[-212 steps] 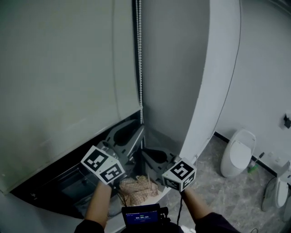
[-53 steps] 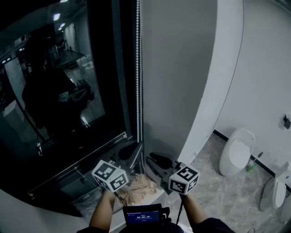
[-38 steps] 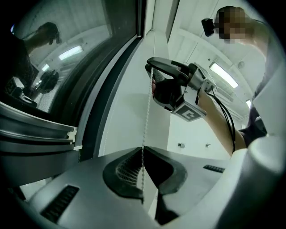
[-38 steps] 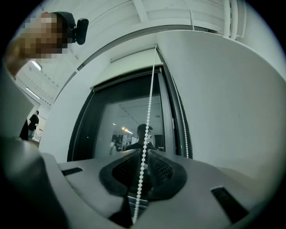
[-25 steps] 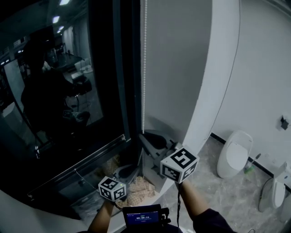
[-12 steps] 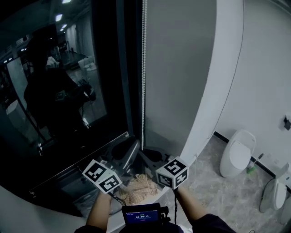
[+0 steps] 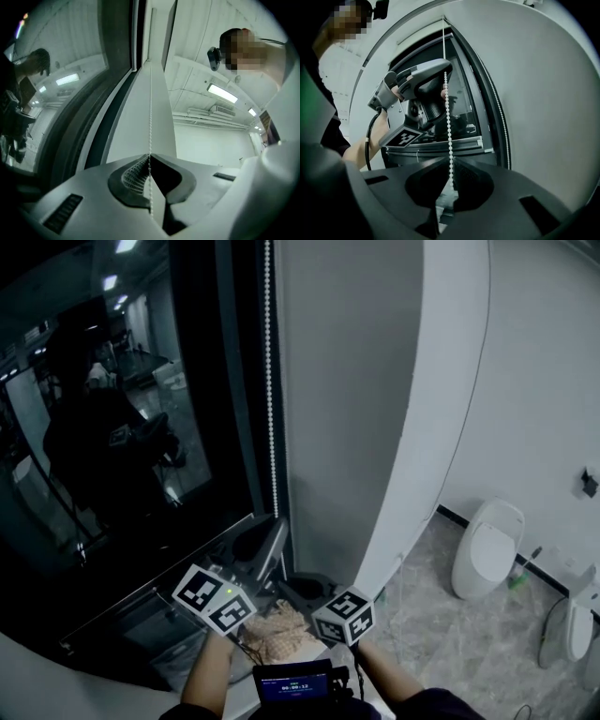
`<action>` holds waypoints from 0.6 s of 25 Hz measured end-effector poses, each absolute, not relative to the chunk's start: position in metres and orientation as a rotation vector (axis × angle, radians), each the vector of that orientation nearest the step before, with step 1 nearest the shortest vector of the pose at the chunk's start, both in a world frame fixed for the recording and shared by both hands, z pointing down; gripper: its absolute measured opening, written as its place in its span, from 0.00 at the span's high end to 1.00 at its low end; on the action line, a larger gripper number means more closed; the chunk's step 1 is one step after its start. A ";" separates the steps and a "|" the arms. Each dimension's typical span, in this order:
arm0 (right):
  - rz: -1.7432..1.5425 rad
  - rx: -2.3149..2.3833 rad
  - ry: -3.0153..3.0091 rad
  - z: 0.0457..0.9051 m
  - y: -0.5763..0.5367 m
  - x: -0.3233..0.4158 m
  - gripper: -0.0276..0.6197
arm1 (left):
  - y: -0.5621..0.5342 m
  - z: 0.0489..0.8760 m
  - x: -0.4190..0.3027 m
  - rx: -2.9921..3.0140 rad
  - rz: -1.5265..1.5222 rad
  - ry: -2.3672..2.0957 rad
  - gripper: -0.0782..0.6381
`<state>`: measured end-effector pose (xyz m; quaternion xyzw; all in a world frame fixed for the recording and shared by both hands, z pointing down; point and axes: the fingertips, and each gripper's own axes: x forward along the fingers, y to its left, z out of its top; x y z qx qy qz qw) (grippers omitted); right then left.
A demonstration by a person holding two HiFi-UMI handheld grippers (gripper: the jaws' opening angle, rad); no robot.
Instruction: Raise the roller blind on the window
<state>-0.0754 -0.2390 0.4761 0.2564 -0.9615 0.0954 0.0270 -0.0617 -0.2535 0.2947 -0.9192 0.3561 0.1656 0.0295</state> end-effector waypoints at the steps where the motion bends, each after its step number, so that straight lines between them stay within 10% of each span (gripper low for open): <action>1: 0.298 0.792 -2.938 0.483 -0.239 -0.073 0.92 | -0.255 0.300 -0.061 -2.843 0.516 1.102 0.87; 15: 0.336 0.910 -3.128 0.419 -0.241 -0.034 0.92 | -0.275 0.372 -0.074 -2.891 0.403 1.240 0.87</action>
